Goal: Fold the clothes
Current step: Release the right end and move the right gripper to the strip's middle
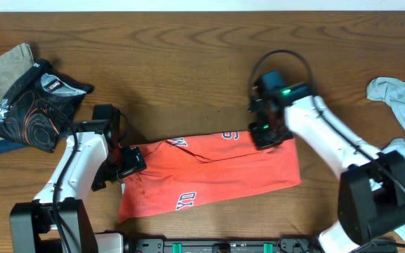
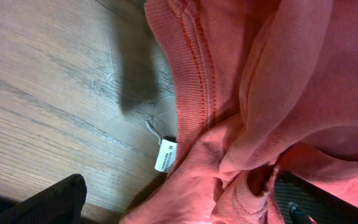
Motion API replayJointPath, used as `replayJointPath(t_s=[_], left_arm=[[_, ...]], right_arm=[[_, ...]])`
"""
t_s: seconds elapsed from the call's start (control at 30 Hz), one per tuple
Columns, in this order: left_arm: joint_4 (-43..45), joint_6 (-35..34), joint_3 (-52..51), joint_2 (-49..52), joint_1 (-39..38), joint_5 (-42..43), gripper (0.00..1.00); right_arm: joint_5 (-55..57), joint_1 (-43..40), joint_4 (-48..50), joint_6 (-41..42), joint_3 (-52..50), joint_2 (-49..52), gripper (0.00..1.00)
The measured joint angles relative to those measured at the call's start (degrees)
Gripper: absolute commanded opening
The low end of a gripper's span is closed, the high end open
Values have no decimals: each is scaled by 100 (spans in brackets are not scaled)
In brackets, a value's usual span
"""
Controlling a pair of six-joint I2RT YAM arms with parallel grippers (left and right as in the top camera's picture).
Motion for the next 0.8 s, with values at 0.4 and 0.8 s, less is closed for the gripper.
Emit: replayJointPath(t_s=[0.4, 0.8], left_arm=[[-2, 0, 0, 0, 0, 17, 98], [-2, 0, 0, 0, 0, 17, 98]], right_arm=[[-70, 957, 356, 608, 0, 0, 13], [-284, 1130, 358, 684, 0, 0, 24]])
